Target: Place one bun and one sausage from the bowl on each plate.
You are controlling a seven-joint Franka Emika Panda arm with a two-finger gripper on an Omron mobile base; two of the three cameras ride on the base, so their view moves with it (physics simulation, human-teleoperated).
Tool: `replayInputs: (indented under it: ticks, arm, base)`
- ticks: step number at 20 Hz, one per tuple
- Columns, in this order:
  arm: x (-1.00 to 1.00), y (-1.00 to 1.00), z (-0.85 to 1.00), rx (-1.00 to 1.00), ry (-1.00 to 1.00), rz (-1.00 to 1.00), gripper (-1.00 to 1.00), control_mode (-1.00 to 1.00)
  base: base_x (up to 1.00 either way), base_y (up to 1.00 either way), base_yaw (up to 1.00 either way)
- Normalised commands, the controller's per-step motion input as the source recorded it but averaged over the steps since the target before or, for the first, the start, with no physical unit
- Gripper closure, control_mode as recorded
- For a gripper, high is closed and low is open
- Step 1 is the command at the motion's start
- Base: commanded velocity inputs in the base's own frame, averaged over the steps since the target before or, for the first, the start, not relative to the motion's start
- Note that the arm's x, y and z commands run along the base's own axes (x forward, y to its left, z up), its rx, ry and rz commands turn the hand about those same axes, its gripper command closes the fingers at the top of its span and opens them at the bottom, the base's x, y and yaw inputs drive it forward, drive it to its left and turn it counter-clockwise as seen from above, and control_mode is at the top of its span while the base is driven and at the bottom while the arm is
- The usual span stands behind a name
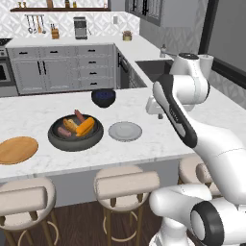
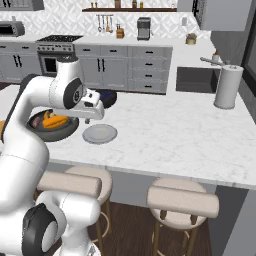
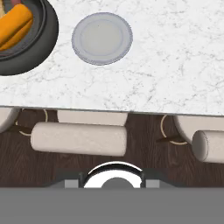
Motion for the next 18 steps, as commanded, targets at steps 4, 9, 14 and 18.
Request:
replayInputs:
  ticks: [4,9,14,18]
  arm:
    - [-0.04,0.03,-0.02,0.00,-0.01,0.00,-1.00,-1.00]
    - [-0.10,0.30,0.00,0.00,-0.08,0.00,-1.00,-1.00]
    - [0.07,0.90,0.00,0.02,-0.08,-0.11,-1.00,-1.00]
    - [0.37,1.00,0.00,0.00,-0.07,-0.22,-1.00,-1.00]
  base:
    - [0.00,0.00,0.00]
    - [0.00,0.00,0.00]
    - [0.00,0.00,0.00]
    - [0.00,0.00,0.00]
